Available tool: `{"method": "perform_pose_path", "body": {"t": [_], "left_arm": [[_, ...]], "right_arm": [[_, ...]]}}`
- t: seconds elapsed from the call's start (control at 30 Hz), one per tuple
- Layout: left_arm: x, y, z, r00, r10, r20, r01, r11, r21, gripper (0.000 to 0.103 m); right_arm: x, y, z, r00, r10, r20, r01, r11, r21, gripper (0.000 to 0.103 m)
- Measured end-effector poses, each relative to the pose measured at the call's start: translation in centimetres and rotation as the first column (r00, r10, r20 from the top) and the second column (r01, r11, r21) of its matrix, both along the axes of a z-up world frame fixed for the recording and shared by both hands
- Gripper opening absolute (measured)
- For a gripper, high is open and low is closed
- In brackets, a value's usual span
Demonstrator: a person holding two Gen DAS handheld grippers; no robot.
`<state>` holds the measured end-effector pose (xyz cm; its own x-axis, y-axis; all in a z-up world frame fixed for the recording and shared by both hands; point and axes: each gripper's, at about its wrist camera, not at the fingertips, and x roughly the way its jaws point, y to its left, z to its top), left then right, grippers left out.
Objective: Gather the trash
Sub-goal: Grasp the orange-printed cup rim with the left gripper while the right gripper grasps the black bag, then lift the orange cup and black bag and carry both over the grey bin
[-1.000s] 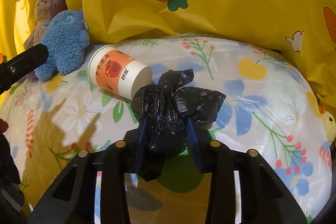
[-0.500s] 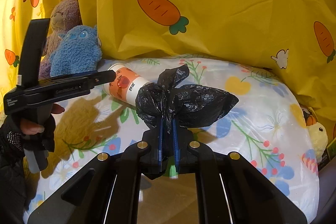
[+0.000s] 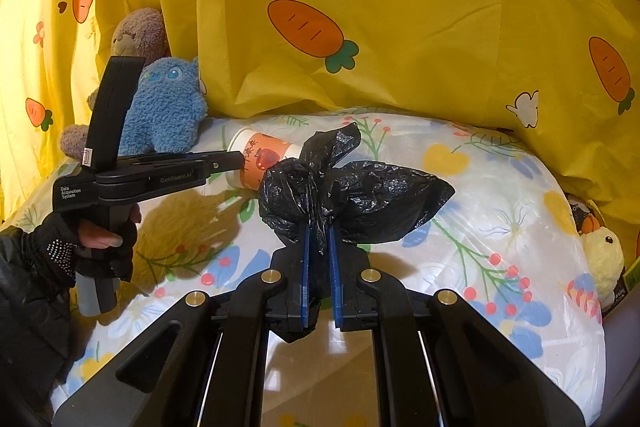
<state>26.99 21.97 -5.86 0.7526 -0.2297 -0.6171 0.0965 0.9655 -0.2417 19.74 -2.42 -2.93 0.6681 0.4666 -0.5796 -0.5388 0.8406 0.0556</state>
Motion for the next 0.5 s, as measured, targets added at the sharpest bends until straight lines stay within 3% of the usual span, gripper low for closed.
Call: {"method": "perform_pose_path", "body": {"t": [0.23, 0.4, 0.5], "left_arm": [[0.7, -1.8, -0.6, 0.999, -0.025, -0.022, 0.026, 0.999, 0.031, 0.015], [0.0, -2.3, -0.3, 1.0, 0.019, -0.003, -0.019, 0.999, 0.027, 0.002], [-1.2, -2.5, 0.9, 0.997, 0.065, 0.031, -0.065, 0.998, 0.013, 0.002]], "right_arm": [[-0.3, -0.9, 0.1, 1.0, -0.009, 0.003, 0.009, 1.0, 0.004, 0.01], [-1.1, -1.6, 0.2, 1.0, -0.011, 0.01, 0.011, 1.0, 0.0, 0.01], [-1.8, -2.3, 0.6, 1.0, -0.012, 0.019, 0.012, 1.0, 0.004, 0.01]]}}
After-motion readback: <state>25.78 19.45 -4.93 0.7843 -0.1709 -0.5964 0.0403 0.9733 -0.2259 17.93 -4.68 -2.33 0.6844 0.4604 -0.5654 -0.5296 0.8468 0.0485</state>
